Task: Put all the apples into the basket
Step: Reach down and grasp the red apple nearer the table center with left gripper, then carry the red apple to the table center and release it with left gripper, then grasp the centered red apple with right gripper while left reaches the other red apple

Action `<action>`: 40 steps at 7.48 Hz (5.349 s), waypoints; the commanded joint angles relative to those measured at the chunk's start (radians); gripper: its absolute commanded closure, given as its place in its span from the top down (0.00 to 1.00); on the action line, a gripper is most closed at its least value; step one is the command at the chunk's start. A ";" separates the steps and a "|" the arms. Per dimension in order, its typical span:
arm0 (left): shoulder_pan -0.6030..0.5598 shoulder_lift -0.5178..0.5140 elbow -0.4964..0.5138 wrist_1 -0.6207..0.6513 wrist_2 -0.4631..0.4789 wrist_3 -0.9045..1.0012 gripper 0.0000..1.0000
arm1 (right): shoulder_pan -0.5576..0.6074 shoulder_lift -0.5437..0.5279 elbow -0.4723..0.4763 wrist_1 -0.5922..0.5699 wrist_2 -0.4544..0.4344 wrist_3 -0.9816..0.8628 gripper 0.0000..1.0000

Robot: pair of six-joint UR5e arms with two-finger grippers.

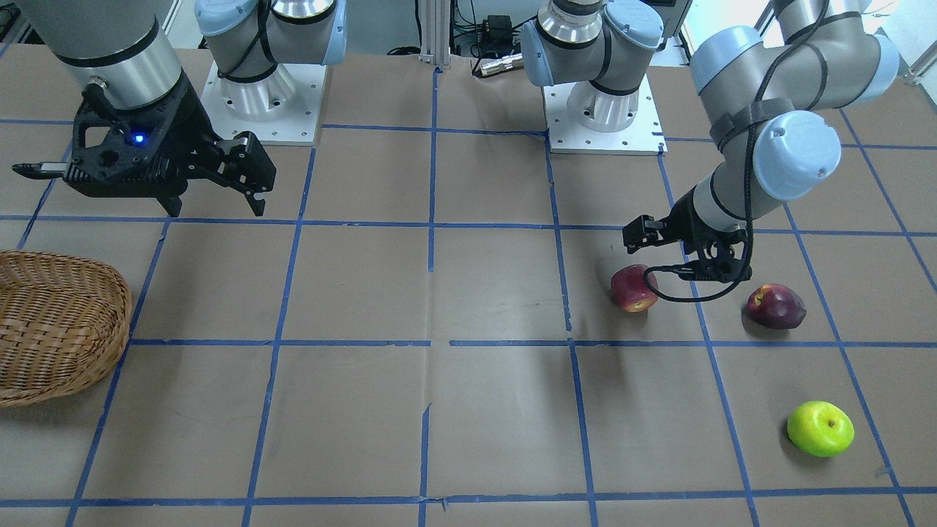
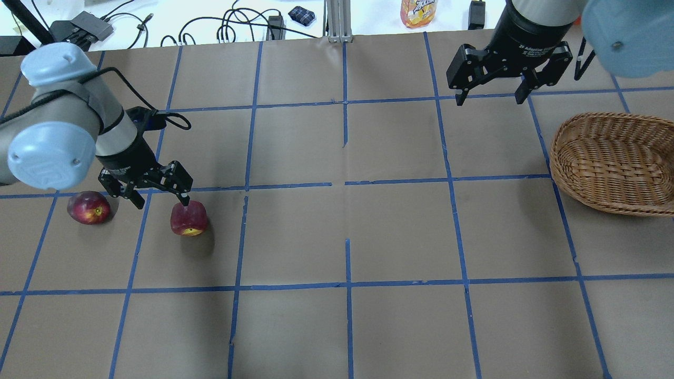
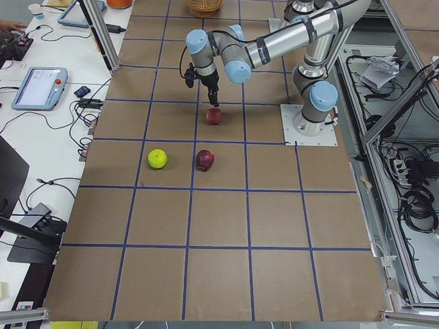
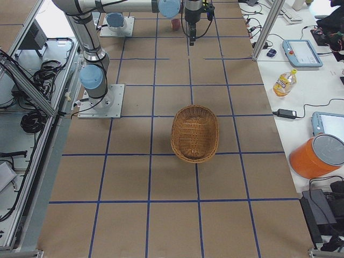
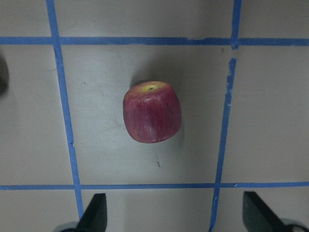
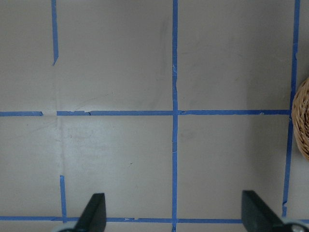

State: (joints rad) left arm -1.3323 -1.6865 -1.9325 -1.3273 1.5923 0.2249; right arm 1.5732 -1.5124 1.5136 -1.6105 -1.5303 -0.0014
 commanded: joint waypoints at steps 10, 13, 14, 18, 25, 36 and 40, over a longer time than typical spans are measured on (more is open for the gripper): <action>0.007 -0.166 -0.097 0.287 -0.006 -0.071 0.57 | 0.001 0.000 0.010 -0.005 -0.001 0.000 1.00; -0.042 -0.121 -0.015 0.217 -0.053 -0.152 0.04 | 0.001 0.000 0.010 -0.005 -0.001 0.000 1.00; -0.115 -0.119 0.010 0.189 -0.148 -0.220 0.04 | -0.001 0.000 0.010 -0.005 -0.002 0.000 1.00; -0.517 -0.203 0.024 0.424 -0.173 -0.612 0.04 | 0.001 0.000 0.010 -0.005 -0.001 0.000 1.00; -0.518 -0.279 0.099 0.602 -0.204 -0.577 1.00 | 0.001 0.000 0.010 -0.003 -0.011 -0.002 1.00; 0.384 -0.200 0.144 0.207 0.041 0.629 1.00 | 0.403 0.449 0.033 -0.452 -0.094 0.436 1.00; 0.386 -0.271 0.144 0.235 0.043 0.783 1.00 | 0.404 0.482 0.045 -0.447 -0.031 0.328 1.00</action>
State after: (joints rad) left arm -0.9478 -1.9385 -1.7864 -1.0942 1.6354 0.9990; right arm 1.9768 -1.0359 1.5555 -2.0638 -1.5795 0.3598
